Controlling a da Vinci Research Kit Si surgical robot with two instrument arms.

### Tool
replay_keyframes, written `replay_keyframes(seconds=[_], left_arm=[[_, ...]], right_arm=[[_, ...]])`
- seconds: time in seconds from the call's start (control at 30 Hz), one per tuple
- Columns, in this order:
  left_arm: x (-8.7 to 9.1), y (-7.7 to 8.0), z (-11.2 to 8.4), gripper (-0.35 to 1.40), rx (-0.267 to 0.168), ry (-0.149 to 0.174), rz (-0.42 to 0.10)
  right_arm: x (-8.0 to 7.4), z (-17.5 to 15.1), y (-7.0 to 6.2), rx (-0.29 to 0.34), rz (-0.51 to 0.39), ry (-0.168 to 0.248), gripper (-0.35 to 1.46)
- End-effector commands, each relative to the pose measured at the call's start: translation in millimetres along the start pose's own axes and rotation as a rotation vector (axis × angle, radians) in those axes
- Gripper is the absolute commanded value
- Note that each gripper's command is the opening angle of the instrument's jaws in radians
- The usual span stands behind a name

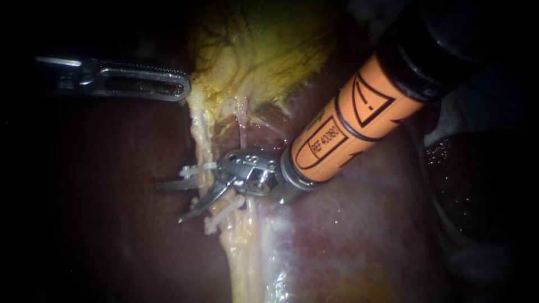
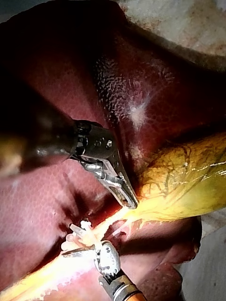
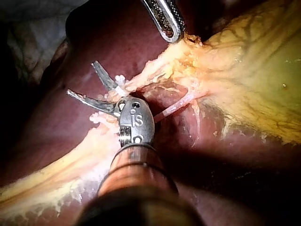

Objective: Go to the cutting position left tube

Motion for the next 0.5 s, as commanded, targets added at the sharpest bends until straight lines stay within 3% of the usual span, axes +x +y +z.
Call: replay_keyframes(seconds=[0.03,0.27,0.43,0.5], left_arm=[[0.0,0.0,0.0,-0.35,-0.001,0.0,0.0],[0.0,0.0,0.0,-0.35,-0.001,0.0,0.0],[0.0,0.0,0.0,-0.35,-0.001,0.0,0.0],[0.0,0.0,0.0,-0.35,-0.001,0.0,0.0]], right_arm=[[0.5,-0.1,-0.2,0.0,-0.002,0.002,0.94],[3.8,-0.6,-1.9,0.006,0.007,0.016,0.85],[4.6,-0.6,-2.3,0.008,0.011,0.019,0.73],[4.6,-0.6,-2.3,0.008,0.011,0.019,0.55]])
